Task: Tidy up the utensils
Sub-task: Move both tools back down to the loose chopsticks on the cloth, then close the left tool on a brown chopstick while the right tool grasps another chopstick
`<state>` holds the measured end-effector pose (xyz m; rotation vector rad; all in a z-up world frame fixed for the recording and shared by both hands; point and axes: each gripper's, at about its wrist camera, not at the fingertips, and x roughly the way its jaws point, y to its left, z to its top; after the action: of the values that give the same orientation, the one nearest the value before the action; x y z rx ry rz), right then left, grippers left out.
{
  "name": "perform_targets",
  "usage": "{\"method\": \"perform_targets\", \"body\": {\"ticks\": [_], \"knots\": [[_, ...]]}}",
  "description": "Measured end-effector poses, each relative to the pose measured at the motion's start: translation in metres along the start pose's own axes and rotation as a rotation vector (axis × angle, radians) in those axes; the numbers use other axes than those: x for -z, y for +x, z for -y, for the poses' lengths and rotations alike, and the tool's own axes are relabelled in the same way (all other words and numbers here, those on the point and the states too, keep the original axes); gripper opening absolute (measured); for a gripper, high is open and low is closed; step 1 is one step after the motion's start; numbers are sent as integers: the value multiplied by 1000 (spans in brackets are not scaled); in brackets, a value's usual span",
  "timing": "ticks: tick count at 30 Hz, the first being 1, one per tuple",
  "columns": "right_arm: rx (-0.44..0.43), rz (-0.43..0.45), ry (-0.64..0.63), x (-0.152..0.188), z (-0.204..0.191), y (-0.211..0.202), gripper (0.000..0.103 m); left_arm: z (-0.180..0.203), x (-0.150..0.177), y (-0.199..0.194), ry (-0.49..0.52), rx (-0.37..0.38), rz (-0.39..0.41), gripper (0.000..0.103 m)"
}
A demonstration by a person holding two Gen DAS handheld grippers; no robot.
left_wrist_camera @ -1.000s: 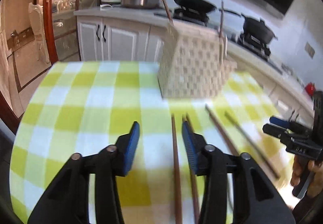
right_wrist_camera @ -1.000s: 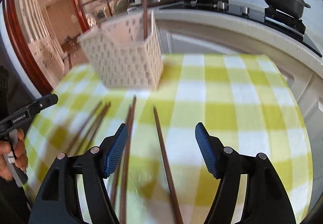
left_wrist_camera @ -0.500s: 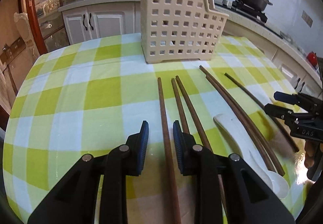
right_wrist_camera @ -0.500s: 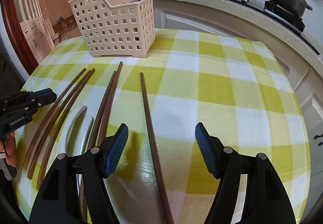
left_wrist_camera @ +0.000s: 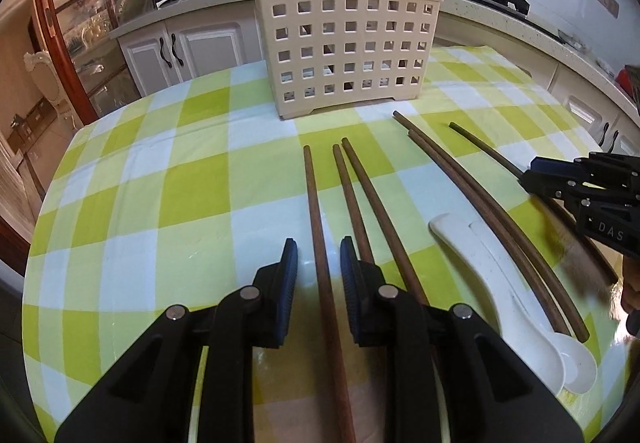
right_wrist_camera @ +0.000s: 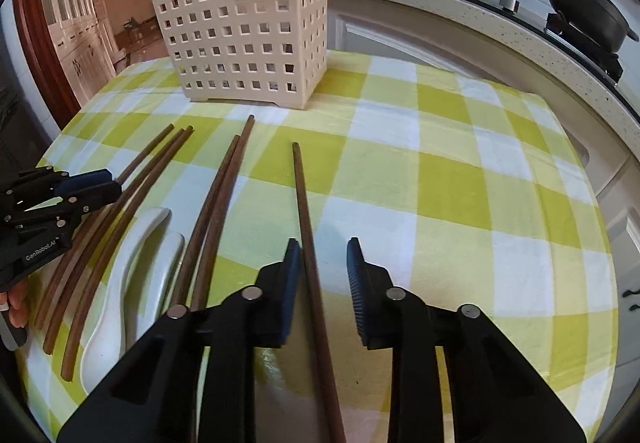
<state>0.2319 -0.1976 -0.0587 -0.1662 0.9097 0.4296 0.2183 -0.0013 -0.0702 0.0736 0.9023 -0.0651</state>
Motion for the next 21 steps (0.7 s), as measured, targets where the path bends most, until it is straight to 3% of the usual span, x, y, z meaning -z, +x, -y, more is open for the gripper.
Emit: {"method": "perform_targets", "body": {"ticks": [3, 6, 13, 21], "knots": [[-6, 3, 0, -1, -1, 0, 18, 2, -3, 2, 13, 2, -5, 7], [-3, 6, 11, -2, -1, 0, 9, 1, -4, 2, 14, 7, -8, 7], [-47, 32, 44, -4, 3, -10, 8, -9, -2, -5, -6, 21, -4, 6], [-48, 122, 44, -12, 1, -53, 8, -29, -5, -45, -55, 9, 76, 6]]}}
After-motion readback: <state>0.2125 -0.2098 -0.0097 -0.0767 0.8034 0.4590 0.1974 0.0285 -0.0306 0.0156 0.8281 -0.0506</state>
